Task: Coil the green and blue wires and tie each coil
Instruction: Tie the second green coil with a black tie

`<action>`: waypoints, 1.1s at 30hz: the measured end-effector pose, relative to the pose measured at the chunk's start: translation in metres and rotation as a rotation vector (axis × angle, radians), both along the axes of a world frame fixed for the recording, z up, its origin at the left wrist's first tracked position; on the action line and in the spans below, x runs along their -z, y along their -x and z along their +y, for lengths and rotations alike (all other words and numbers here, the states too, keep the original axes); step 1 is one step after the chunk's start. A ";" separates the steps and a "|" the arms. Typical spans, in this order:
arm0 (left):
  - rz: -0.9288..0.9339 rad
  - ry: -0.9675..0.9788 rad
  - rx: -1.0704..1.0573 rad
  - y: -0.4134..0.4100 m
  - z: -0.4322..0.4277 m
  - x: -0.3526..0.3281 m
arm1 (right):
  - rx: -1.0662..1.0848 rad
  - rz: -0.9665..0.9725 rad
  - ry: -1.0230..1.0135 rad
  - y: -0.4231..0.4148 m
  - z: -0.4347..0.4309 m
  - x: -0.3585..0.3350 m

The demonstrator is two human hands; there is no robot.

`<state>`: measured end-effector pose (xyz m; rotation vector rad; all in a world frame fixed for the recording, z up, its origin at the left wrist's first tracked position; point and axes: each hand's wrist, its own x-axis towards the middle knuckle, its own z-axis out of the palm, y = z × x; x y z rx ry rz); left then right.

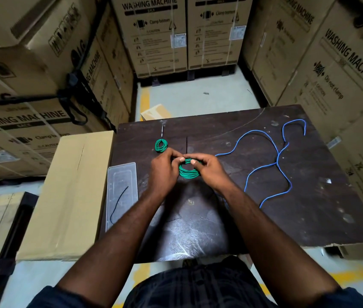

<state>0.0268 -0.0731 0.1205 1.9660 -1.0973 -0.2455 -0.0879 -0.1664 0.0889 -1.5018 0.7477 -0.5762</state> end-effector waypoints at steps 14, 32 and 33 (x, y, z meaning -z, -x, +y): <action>0.003 0.068 -0.021 -0.001 -0.002 -0.008 | -0.006 0.009 -0.010 -0.004 -0.001 -0.001; 1.476 0.194 0.009 -0.016 -0.006 -0.005 | -0.138 -0.159 -0.331 0.009 0.004 -0.015; 1.479 0.200 0.003 -0.016 -0.006 -0.005 | -0.142 -0.160 -0.336 0.009 0.004 -0.016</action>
